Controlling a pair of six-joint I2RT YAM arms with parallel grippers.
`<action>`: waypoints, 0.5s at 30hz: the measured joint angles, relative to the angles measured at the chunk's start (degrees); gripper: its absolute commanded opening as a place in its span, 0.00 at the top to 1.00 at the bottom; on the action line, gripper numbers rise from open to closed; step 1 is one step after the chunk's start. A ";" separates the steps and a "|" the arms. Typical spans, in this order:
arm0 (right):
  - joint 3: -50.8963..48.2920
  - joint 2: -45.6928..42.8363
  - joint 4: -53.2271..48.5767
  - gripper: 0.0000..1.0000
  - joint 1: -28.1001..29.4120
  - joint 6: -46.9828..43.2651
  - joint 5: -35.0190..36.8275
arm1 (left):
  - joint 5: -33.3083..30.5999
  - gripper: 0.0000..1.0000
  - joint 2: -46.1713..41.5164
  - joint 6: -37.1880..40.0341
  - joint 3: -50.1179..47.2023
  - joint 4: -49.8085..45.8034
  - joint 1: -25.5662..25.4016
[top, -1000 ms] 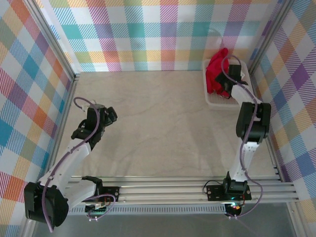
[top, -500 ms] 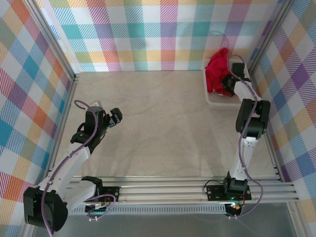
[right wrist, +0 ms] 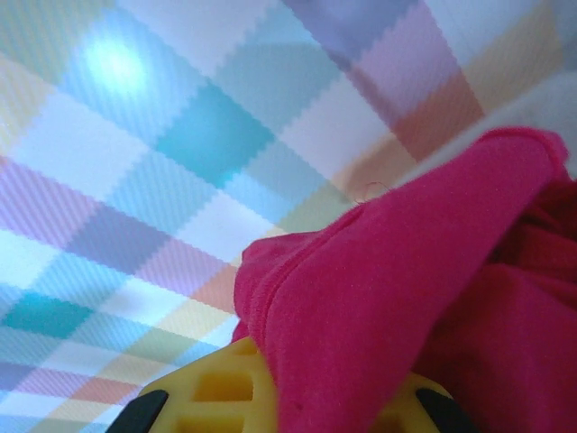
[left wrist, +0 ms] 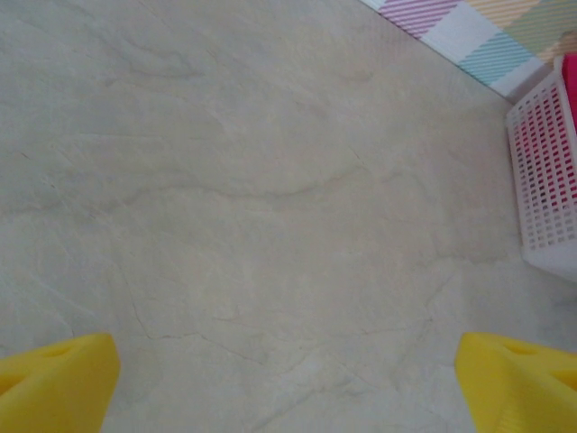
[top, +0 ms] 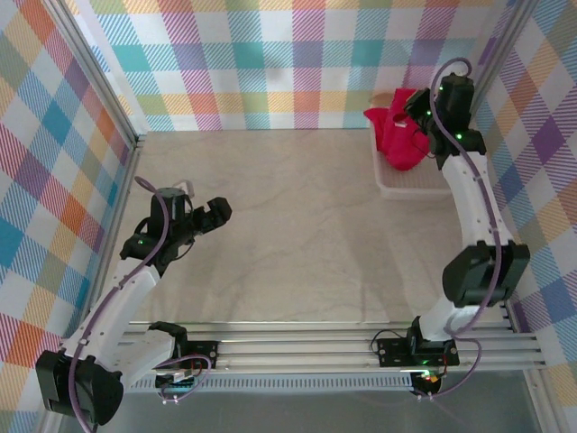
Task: Fold the inside-out t-shirt
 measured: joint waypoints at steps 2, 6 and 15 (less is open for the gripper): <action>0.11 -2.56 -0.09 1.00 0.72 -0.46 -0.07 | 0.52 0.05 -0.02 -0.09 0.00 -0.76 0.00; 4.28 -4.85 -2.19 1.00 2.69 -2.21 -0.92 | 1.22 0.04 -0.02 -0.17 0.02 -1.81 0.00; 32.83 -2.25 -9.31 1.00 12.26 -7.41 -14.99 | 0.48 0.01 0.00 -0.17 2.08 -2.99 0.00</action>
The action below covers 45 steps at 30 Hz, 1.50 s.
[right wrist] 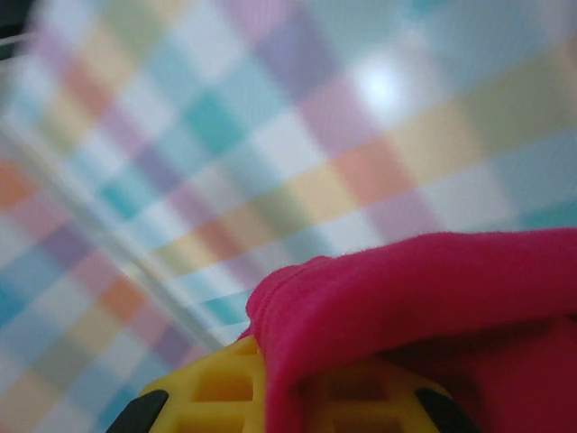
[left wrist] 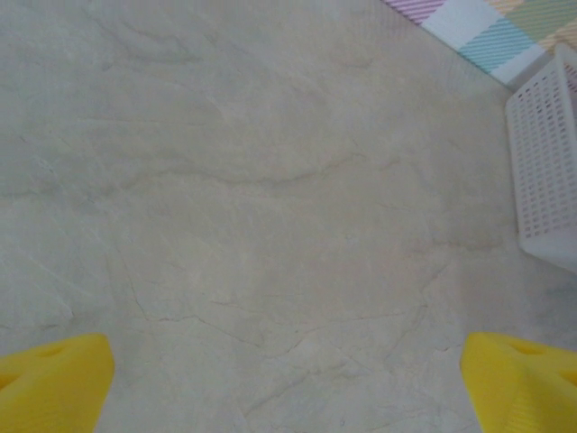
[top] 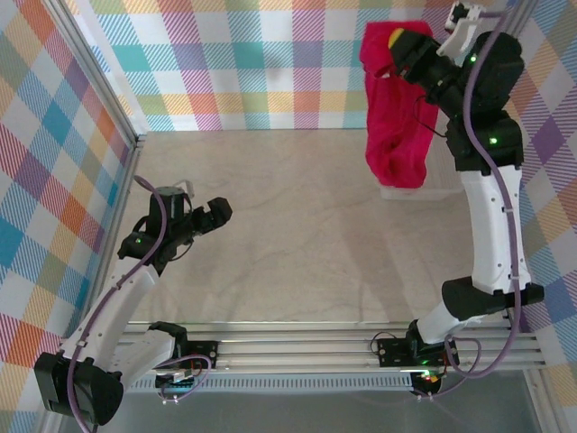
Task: Fold the inside-out t-shirt
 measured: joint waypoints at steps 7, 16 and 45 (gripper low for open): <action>1.60 2.51 1.25 0.98 7.02 -0.33 -11.47 | 0.52 0.01 0.00 -0.02 0.79 0.11 0.02; -24.57 13.66 -0.87 0.38 10.84 2.23 -6.23 | 3.32 0.07 0.17 0.00 0.79 0.63 0.02; -70.93 3.82 2.75 0.40 10.78 -0.37 1.09 | 3.02 0.22 60.63 7.80 42.97 8.98 -12.00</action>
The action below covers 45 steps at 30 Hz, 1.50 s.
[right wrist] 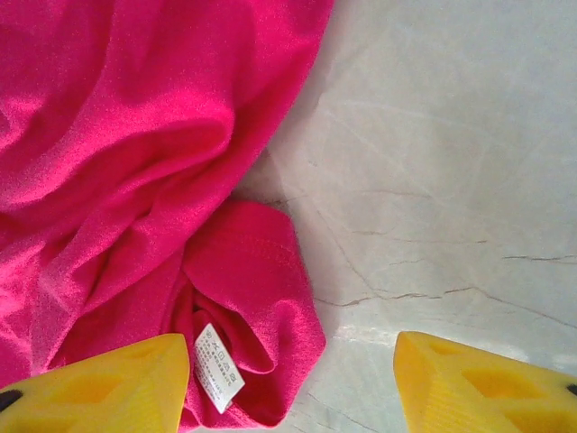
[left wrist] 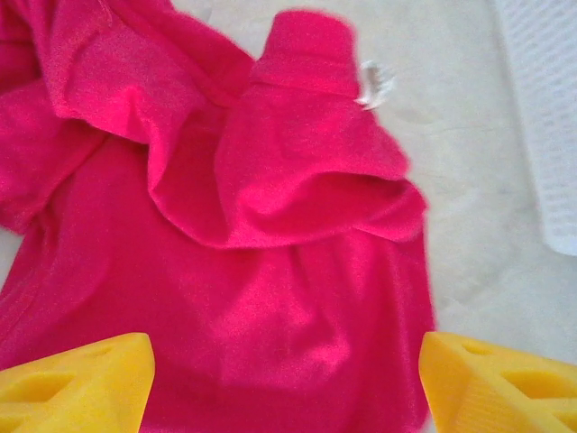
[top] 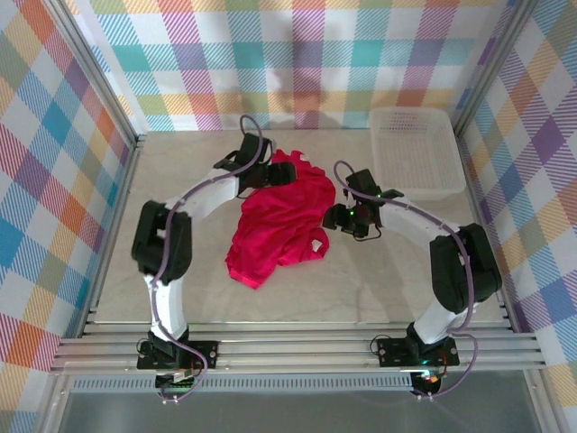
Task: Fold the inside-out t-shirt
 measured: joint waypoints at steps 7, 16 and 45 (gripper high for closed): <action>-5.44 -0.07 4.90 0.33 2.62 2.21 -4.70 | 0.26 0.32 14.21 -0.55 12.26 -3.43 0.02; -4.94 7.28 9.86 0.99 5.97 4.61 -6.95 | 0.94 1.00 20.06 -1.38 21.05 -7.52 0.98; -4.98 -21.03 -11.98 1.00 -10.01 -3.41 -2.38 | -1.86 1.00 -0.94 -3.23 10.21 -17.11 18.47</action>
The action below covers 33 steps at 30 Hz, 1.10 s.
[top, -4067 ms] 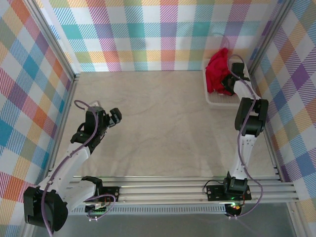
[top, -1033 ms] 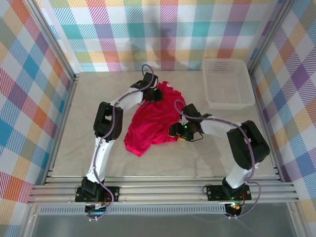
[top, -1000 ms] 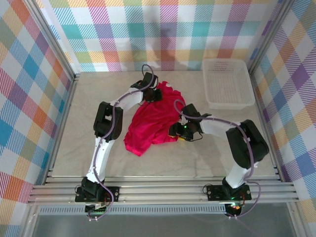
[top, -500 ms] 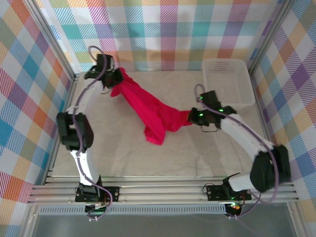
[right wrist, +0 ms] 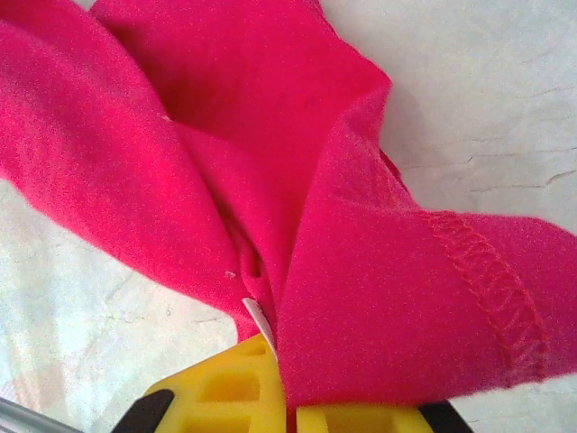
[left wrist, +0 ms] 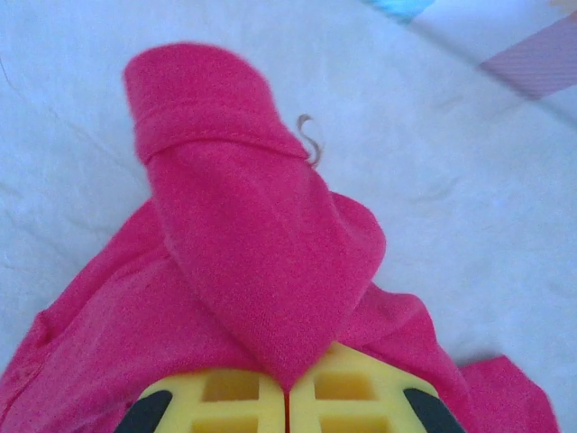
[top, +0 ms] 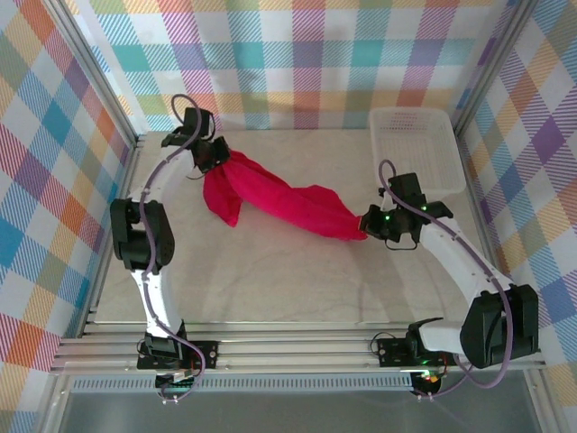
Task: Fold the inside-out t-shirt
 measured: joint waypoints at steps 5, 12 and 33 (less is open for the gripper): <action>7.30 -0.07 -4.83 1.00 0.15 -1.68 3.61 | 0.07 1.00 -1.86 0.50 -0.26 -2.82 -0.09; 20.33 -6.62 -12.22 1.00 0.15 -4.42 8.68 | -5.79 1.00 -24.83 1.49 -6.14 -7.85 -0.11; 38.21 21.66 -8.11 0.32 0.26 -6.21 8.04 | -9.07 0.34 -25.20 2.12 -19.17 -6.38 -0.28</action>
